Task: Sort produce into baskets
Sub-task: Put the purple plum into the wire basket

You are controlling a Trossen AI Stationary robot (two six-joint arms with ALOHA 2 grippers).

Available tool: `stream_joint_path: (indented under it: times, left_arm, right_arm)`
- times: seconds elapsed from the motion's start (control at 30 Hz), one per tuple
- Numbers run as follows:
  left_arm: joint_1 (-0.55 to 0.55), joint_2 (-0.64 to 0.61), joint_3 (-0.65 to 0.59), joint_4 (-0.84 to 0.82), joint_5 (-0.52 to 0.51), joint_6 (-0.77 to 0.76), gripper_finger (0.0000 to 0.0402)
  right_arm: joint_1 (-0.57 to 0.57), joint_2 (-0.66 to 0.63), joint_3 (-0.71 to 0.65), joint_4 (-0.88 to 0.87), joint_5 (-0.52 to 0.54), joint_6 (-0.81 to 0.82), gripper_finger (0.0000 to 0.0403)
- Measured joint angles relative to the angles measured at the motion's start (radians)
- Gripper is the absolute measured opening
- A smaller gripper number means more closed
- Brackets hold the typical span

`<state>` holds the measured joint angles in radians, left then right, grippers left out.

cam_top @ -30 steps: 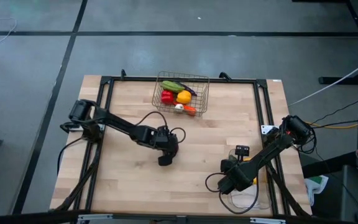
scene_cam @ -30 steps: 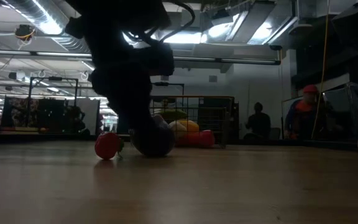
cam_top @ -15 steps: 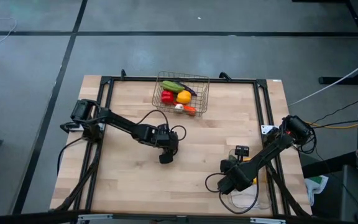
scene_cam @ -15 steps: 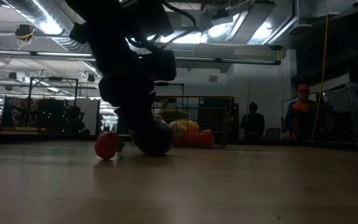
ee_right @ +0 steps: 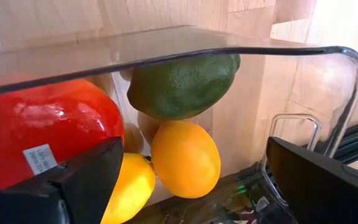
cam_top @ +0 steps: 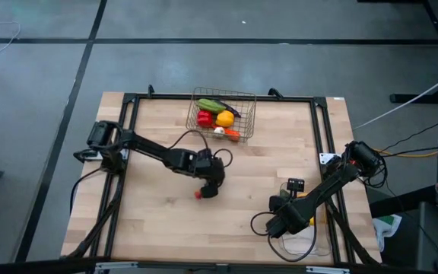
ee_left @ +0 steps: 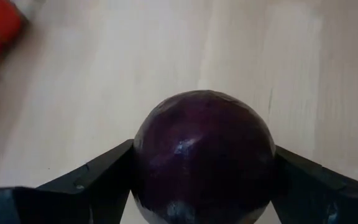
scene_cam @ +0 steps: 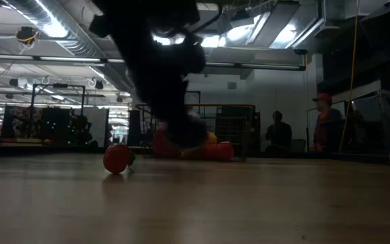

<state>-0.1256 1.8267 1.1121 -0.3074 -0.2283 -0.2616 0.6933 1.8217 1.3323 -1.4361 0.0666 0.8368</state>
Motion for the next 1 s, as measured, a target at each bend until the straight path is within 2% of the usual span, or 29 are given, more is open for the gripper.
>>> stream_joint_path:
  times: [0.23,0.57,0.73,1.0]
  left_arm:
    - [0.07,0.0,0.138,0.002,0.0,0.077,0.0312]
    - [0.23,0.0,0.321,-0.008,0.0,0.161,0.0313]
    - [0.323,-0.001,0.375,-0.131,0.0,0.162,0.0313]
    - [0.461,-0.001,0.377,-0.275,0.0,0.163,0.0313]
  right_arm:
    - [0.0,0.0,0.0,0.0,0.0,0.0,0.0392]
    - [0.0,0.0,0.0,0.003,0.0,0.0,0.0392]
    - [0.0,0.0,0.0,0.014,0.0,0.0,0.0392]
    - [0.0,0.0,0.0,0.045,0.0,0.0,0.0392]
